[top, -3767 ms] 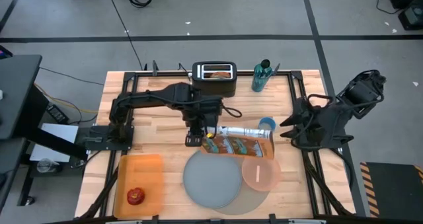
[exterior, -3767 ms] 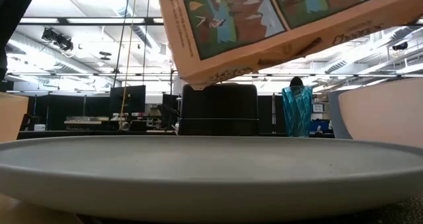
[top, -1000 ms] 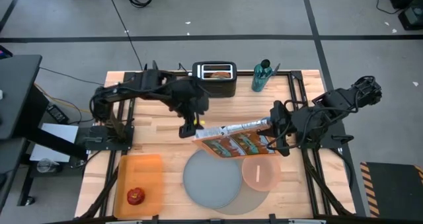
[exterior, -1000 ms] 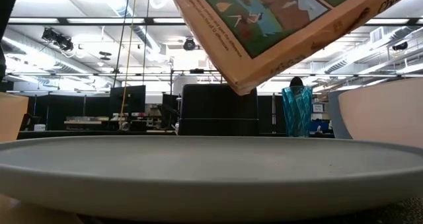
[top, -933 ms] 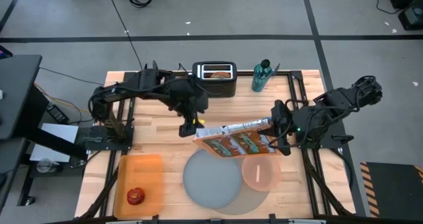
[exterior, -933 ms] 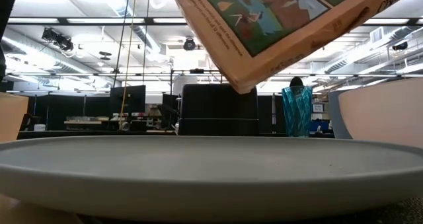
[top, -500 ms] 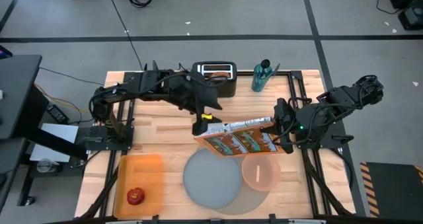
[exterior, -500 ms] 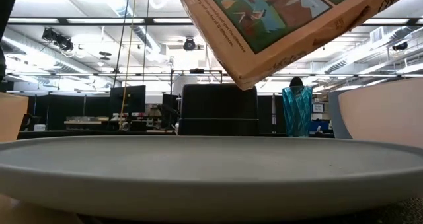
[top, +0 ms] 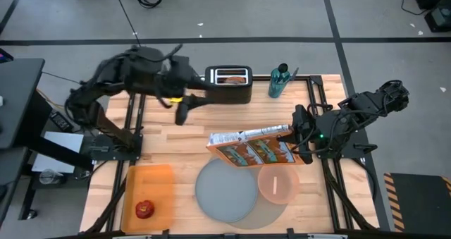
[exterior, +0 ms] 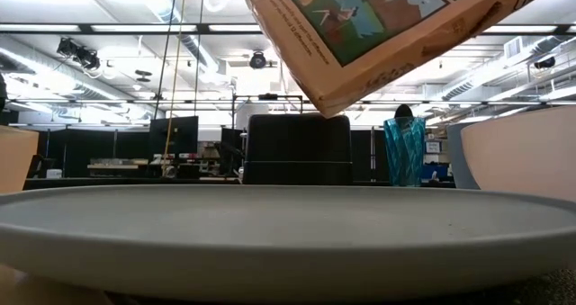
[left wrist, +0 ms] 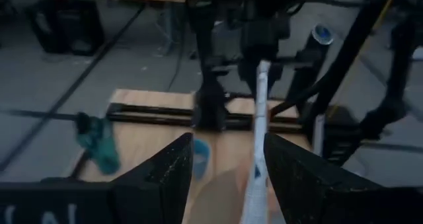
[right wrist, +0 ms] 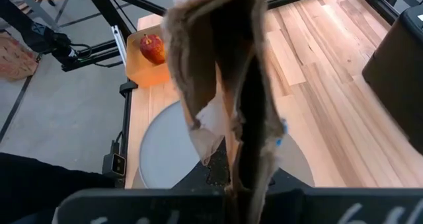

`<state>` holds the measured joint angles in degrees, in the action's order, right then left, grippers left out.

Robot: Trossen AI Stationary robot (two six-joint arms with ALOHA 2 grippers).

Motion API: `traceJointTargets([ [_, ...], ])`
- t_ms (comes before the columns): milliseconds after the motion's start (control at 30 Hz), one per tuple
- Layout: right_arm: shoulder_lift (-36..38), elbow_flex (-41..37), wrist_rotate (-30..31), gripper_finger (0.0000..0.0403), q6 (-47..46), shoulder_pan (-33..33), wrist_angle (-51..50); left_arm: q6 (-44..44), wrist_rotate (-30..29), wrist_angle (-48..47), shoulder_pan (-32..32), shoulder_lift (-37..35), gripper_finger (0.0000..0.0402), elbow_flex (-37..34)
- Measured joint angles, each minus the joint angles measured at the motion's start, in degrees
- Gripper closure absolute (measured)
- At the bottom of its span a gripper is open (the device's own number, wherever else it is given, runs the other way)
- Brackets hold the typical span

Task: Arrange a breakfast setting
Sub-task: Pour the cereal into the light orange bowl on the table mat

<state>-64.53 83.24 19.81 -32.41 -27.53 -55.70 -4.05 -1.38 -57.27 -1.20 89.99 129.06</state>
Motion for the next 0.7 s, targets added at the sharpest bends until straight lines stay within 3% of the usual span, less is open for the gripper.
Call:
traceJointTargets([
  [100,0.0,0.0,-0.02,0.0394,-0.01,-0.02,0.32,0.44,-2.77,-5.02,0.17,-0.68,0.021,-0.18],
  [200,0.0,0.0,0.04,0.0394,-0.38,0.0,0.85,0.36,-3.13,-3.34,0.98,-1.38,0.021,-6.34],
  [433,0.02,0.0,0.03,0.0394,-1.63,0.0,0.56,-7.04,1.7,19.21,1.64,-12.56,0.021,-39.88],
  [600,0.01,0.0,0.14,0.0394,-1.93,0.12,0.33,-15.05,1.01,38.3,1.25,-24.38,0.021,-57.68],
  [700,0.04,0.0,0.13,0.0394,-1.87,0.74,0.2,-20.02,-2.31,43.61,1.45,-31.13,0.021,-67.89],
])
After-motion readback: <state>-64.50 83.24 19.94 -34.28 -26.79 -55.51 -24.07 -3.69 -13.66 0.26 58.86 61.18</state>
